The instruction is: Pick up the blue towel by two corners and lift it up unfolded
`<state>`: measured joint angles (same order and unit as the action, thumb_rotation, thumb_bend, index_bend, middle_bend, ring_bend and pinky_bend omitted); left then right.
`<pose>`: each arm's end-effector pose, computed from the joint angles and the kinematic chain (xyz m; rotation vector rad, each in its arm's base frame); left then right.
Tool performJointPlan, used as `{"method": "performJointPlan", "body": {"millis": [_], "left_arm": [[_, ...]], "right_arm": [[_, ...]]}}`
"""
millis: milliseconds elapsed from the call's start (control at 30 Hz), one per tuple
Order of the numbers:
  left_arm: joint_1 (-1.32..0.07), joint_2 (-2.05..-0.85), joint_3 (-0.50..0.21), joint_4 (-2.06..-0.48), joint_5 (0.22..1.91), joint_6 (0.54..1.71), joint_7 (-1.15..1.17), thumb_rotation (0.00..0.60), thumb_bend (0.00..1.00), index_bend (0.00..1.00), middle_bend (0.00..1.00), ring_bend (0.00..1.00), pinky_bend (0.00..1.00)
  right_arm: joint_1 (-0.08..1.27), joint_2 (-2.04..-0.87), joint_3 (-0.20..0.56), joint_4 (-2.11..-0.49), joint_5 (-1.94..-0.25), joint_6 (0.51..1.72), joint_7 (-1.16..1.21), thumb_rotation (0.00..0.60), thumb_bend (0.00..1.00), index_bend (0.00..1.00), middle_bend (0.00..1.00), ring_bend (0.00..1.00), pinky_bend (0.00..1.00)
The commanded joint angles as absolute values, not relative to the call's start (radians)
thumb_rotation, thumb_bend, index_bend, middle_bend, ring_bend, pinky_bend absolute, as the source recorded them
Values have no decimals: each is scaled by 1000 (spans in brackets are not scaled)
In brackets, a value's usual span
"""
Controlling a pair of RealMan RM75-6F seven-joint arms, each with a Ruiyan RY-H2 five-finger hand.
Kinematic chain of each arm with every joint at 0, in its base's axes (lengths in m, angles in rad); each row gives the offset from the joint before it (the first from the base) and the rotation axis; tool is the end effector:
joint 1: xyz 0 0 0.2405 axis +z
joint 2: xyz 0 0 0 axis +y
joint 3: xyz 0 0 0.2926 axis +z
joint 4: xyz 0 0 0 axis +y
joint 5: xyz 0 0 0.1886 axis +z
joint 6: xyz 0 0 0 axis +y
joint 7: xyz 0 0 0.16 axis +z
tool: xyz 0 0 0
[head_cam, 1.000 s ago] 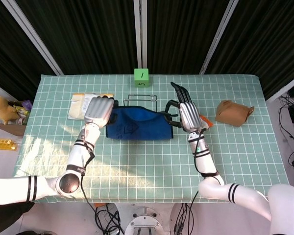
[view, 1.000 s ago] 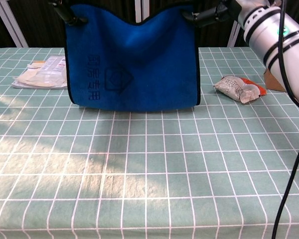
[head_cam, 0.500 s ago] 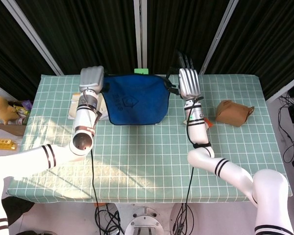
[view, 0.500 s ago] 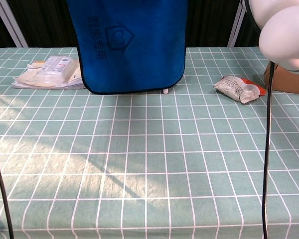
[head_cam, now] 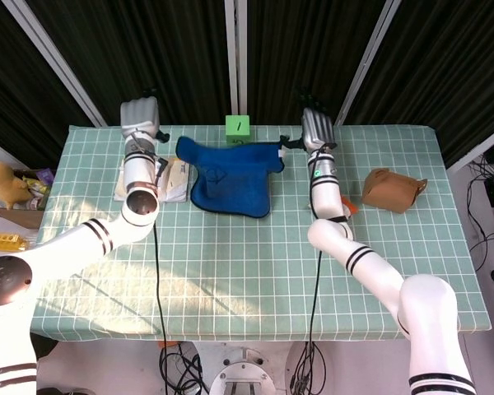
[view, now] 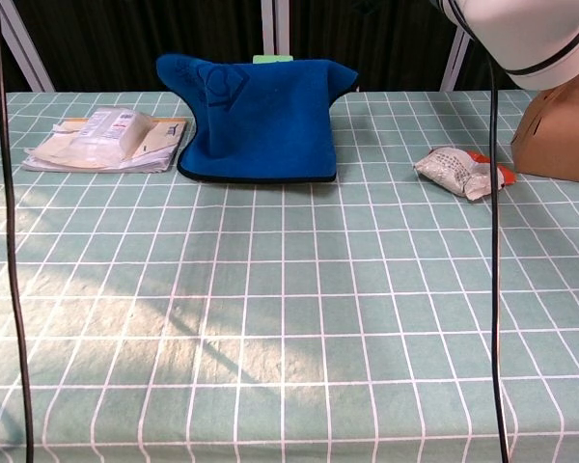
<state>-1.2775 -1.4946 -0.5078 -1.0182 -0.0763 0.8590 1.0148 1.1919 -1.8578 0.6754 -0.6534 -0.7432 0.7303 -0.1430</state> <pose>-0.0831 0.5603 0.1157 -1.3158 -1.0807 -0.6354 -0.0772 -0.5570 0.0249 1.2413 -1.2288 1.2226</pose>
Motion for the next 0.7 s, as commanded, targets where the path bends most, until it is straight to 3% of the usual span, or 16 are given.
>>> {"method": "performJointPlan", "body": {"millis": [33,100,233,300,367,500,567,700], "left_arm": [[-1270,-1505,-489,-991,-20,847,958,600,229,0,62,219,239],[-1256,-1488,-496,-1022,4,871,926,592,222,0,62,207,240],[-1181,-1402,-497,-1210,115,906,824,414,220,0,62,158,240],[-1092,-1324,-483,-1393,262,937,723,381,219,0,62,139,239],[-989,-1264,-455,-1555,445,995,613,383,218,2,68,127,236],[-751,-1197,-314,-1775,886,1188,394,371,202,49,89,125,223],[-643,-1193,-203,-1795,1091,1293,323,374,189,63,95,125,219],[-487,-1234,-37,-1748,1301,1462,301,373,164,68,106,125,210]], "right_arm": [[1187,-1839,675,-676,-769,794,-135,600,242,0,0,0,0],[1153,-1808,662,-743,-795,826,-111,600,280,0,0,0,0],[1029,-1707,582,-966,-910,927,-71,600,303,0,0,0,0],[934,-1630,513,-1122,-997,1001,-64,600,301,0,0,0,0],[835,-1544,430,-1267,-1088,1072,-65,600,294,0,0,0,0],[659,-1412,278,-1452,-1229,1221,-82,600,273,0,0,0,0],[572,-1367,201,-1513,-1275,1288,-85,600,253,0,0,0,0],[433,-1333,78,-1559,-1337,1396,-103,600,236,0,0,0,0]]}}
